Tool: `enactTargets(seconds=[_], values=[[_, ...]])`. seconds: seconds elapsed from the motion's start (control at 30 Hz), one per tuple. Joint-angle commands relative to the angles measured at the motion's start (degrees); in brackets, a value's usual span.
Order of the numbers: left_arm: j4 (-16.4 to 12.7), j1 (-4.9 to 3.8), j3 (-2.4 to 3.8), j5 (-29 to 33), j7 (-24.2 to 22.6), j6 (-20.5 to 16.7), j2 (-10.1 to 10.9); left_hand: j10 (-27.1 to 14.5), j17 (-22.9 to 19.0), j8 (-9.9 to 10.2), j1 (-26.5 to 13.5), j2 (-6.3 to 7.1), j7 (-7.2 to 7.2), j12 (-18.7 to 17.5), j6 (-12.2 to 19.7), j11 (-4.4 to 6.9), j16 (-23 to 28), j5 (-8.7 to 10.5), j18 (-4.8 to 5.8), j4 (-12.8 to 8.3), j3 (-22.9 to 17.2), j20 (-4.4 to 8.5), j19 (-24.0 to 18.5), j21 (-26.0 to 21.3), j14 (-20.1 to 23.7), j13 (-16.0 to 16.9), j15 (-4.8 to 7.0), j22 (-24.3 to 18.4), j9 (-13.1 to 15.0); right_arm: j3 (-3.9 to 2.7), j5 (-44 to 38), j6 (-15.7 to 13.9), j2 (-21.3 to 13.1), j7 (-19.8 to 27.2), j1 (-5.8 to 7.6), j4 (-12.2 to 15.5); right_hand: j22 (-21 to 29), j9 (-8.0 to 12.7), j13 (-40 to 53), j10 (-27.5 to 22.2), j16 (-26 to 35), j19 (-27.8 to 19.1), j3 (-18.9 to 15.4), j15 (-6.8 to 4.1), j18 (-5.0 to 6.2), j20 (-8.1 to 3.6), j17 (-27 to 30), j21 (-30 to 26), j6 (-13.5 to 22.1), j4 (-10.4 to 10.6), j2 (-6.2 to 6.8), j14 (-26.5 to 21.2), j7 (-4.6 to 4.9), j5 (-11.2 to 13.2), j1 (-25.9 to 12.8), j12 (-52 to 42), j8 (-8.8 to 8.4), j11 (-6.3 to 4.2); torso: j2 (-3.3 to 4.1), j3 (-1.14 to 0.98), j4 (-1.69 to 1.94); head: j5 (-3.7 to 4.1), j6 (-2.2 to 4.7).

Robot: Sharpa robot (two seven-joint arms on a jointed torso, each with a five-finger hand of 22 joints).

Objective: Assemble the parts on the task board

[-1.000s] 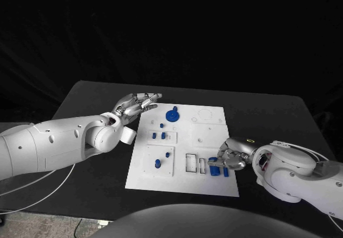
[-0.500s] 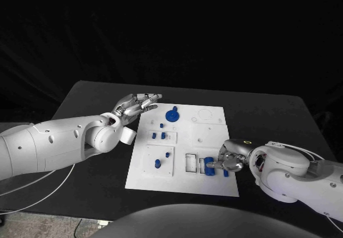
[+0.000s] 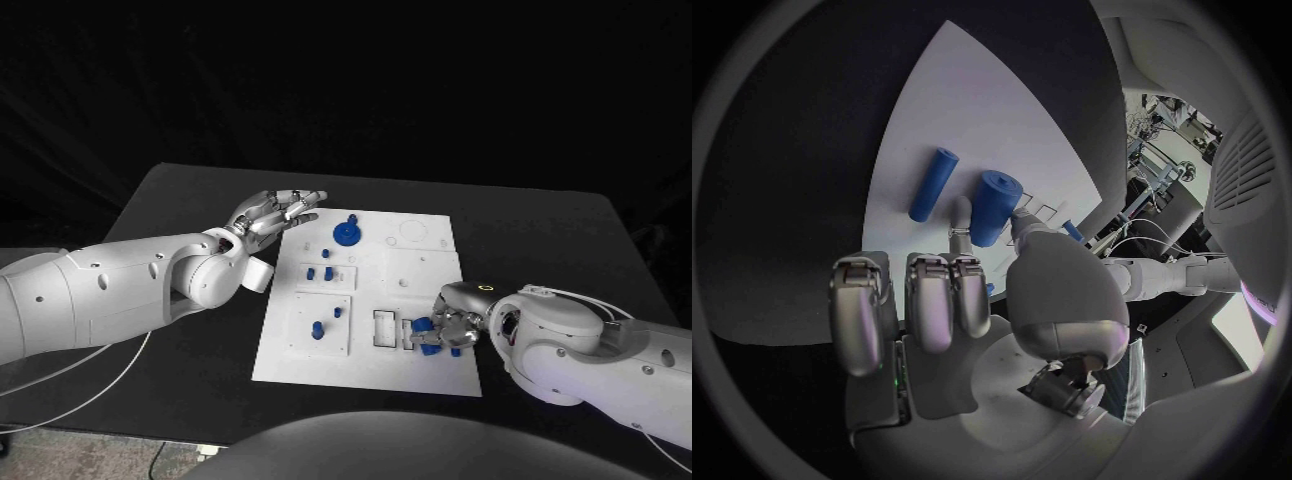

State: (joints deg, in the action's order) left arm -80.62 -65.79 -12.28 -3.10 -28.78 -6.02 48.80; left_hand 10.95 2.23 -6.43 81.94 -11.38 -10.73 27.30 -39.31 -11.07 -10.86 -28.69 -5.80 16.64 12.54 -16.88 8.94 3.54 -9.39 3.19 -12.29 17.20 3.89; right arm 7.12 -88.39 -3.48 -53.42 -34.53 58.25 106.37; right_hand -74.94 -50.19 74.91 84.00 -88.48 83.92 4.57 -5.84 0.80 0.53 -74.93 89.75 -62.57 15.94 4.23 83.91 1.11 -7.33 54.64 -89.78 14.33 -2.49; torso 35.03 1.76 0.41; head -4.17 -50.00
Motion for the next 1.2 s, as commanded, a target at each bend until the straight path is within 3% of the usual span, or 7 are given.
enactTargets(seconds=[0.03,0.17,0.4,0.53,0.63,0.83,1.2], values=[[-0.1,0.01,0.04,0.1,0.0,1.2,-0.1,0.1,0.0,-0.3,0.6,0.08,-0.82,0.4,-0.2,-0.17,-0.3,-0.41,-0.07,0.0,-0.5,0.1,0.4,0.2,-0.4,0.1,-0.15,0.0,0.1,0.02,-0.2,1.3,0.2,-0.6,-0.1,-0.2,-15.1,-0.2,15.1,6.0,0.3,6.1,0.6,-0.25,-0.8,-0.13,-11.4,0.3,-0.4,-0.3,-0.31,5.4,-0.02,-1.0,1.3,-0.2,-0.52,-0.29,0.0,0.04,-0.03,0.02,0.0],[-0.1,0.01,0.04,0.1,0.1,1.4,-0.2,0.1,0.0,-0.4,0.6,0.11,-0.85,0.4,-0.2,-0.19,-0.3,-0.45,-0.1,-0.1,-0.5,0.09,0.5,0.2,-0.4,0.1,-0.18,0.0,0.0,0.02,-0.1,1.9,0.5,-0.6,-0.13,-0.3,-15.0,-0.3,15.1,6.0,0.4,6.0,1.2,-0.14,-0.75,-0.12,-11.1,0.1,1.0,-2.2,0.04,5.3,0.3,-5.0,4.0,-0.2,-1.56,-0.08,0.03,0.03,-0.07,-0.01,0.0],[-0.1,0.03,0.04,0.0,0.2,1.6,-0.3,0.2,0.1,-0.4,0.8,0.12,-0.89,0.5,-0.1,-0.27,-0.4,-0.55,-0.18,-0.1,-0.5,0.09,0.5,0.3,-0.5,0.0,-0.23,0.1,0.0,0.01,0.1,3.9,0.9,-1.3,-0.16,-0.7,-14.8,0.3,15.1,6.0,0.8,5.7,5.2,0.47,-0.59,0.29,-10.4,-0.4,5.1,-8.1,0.84,5.2,1.43,-24.5,11.3,-0.2,-4.48,0.78,0.02,0.02,0.0,0.08,0.0],[-0.1,0.04,0.04,0.0,0.5,1.7,-0.2,0.3,0.1,-0.4,0.9,0.11,-0.94,0.7,-0.2,-0.36,-0.5,-0.62,-0.27,-0.1,-0.6,0.09,0.6,0.3,-0.6,0.1,-0.31,0.1,0.0,0.01,1.1,4.6,1.0,-1.8,-0.17,-0.9,-14.6,0.0,15.1,6.0,1.1,5.5,6.1,1.08,-0.48,0.81,-9.9,-0.8,7.1,-9.0,1.02,5.1,2.21,-27.4,11.3,-0.2,-5.2,1.44,0.02,0.0,0.0,-0.07,0.0],[-0.1,0.04,0.04,0.0,0.6,1.8,-0.2,0.8,0.1,-0.5,1.1,0.1,-1.05,1.4,-0.3,-0.59,-0.6,-0.66,-0.42,-0.1,-0.7,0.09,0.6,0.3,-0.7,0.2,-0.38,0.1,0.1,0.01,4.1,3.1,0.8,-1.5,-0.17,-1.1,-14.7,-0.9,15.1,6.0,0.9,5.6,7.5,1.31,-0.52,1.12,-10.2,-0.7,7.6,-9.3,0.62,5.1,2.35,-33.7,10.8,-0.2,-4.63,1.62,0.04,0.0,0.02,-0.23,0.0],[-0.1,0.05,0.04,0.0,0.8,1.8,-0.2,0.9,0.1,-0.6,1.2,0.1,-1.1,1.6,-0.3,-0.67,-0.6,-0.69,-0.48,-0.1,-0.7,0.09,0.7,0.3,-0.8,0.2,-0.39,0.1,0.0,0.01,11.8,-0.9,0.2,0.3,-0.17,-1.2,-14.9,-2.9,15.1,6.0,0.3,5.9,9.3,1.14,-0.71,1.12,-11.3,0.0,7.0,-9.5,0.03,5.4,1.89,-38.0,9.1,-0.2,-2.75,1.28,-0.02,-0.01,-0.06,-0.5,0.0],[0.2,0.2,0.04,0.0,1.1,1.8,-0.5,1.1,0.1,-0.6,1.3,0.07,-1.15,1.8,-0.2,-0.77,-0.7,-0.75,-0.55,-0.1,-0.8,0.08,0.7,0.3,-0.8,0.2,-0.43,0.1,0.0,-0.21,34.5,-7.1,-1.8,3.5,0.34,0.4,-14.9,-4.7,15.1,6.0,0.2,5.9,10.8,0.64,-0.68,0.71,-11.4,-0.1,6.0,-8.7,-0.58,5.4,1.22,-38.8,6.4,-0.2,-0.89,0.7,-0.06,0.08,-0.08,-0.26,0.0]])
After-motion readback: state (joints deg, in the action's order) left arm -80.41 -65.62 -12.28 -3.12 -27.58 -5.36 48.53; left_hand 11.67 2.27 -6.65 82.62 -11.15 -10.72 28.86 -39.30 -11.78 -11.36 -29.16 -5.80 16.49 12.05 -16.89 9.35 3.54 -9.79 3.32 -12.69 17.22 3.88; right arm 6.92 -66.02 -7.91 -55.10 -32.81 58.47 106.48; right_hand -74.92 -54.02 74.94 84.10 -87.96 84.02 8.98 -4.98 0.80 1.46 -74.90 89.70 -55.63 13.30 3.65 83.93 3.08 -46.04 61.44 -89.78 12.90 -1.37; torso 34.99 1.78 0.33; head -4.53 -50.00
